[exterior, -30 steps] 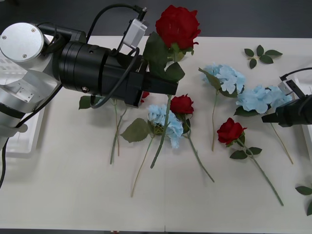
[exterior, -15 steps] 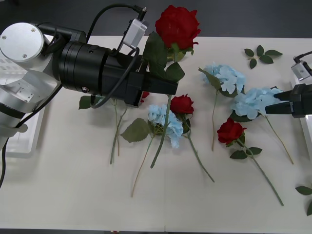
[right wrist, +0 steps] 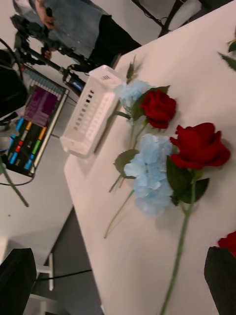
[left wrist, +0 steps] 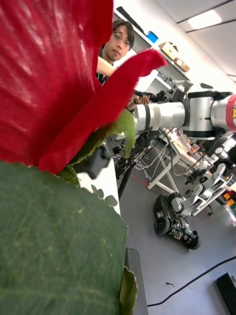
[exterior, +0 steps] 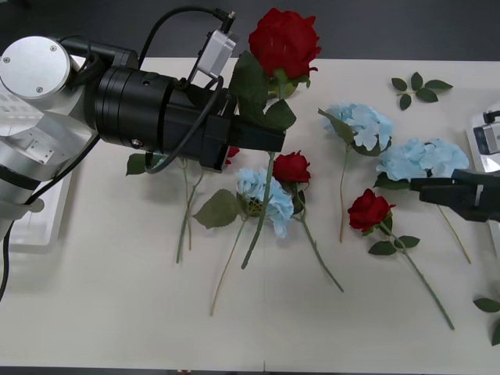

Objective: Put the red flowers into the right box and the blue flowers into the left box

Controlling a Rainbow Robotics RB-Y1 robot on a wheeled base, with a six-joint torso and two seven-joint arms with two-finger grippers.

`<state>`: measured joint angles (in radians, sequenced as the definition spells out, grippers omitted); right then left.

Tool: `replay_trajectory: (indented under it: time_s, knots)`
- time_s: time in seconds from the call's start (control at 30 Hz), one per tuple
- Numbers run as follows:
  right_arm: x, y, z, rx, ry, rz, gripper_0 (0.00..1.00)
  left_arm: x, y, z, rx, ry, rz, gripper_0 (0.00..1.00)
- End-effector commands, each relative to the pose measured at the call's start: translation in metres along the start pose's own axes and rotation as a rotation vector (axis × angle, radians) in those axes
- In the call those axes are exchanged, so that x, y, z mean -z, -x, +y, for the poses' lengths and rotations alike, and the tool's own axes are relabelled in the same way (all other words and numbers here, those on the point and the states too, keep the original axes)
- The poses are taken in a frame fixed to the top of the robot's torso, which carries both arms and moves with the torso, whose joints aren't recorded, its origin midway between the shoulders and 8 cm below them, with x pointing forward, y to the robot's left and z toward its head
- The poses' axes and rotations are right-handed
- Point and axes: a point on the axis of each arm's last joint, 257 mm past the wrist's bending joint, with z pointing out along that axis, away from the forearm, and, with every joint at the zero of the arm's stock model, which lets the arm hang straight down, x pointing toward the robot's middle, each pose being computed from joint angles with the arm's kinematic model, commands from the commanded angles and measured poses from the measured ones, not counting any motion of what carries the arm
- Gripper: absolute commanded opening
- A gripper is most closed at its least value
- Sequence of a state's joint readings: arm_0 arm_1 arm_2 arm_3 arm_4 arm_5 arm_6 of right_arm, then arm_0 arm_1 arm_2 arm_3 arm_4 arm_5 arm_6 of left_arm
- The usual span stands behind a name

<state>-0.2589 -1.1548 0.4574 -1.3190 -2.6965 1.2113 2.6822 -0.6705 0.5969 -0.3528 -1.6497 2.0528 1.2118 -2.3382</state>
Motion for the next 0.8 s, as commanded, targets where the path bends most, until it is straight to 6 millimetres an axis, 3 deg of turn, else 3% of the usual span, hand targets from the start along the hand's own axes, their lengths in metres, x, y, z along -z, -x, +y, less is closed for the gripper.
replay_trajectory:
  time_s: [0.03,0.2,0.43,0.8]
  knots:
    - [-0.002,0.000,0.039,0.072,0.068,0.010,1.00,0.002,0.015,-0.005,-0.050,-0.003,-0.007,0.00]
    - [-0.020,-0.009,0.078,0.085,0.159,-0.021,1.00,0.002,0.015,-0.005,-0.050,-0.003,-0.007,0.00]
    - [-0.065,-0.015,0.123,0.071,0.214,-0.103,1.00,0.002,0.015,-0.005,-0.050,-0.003,-0.007,0.00]
    - [-0.126,-0.027,0.157,0.035,0.180,-0.180,1.00,0.002,0.015,-0.005,-0.050,-0.003,-0.007,0.00]
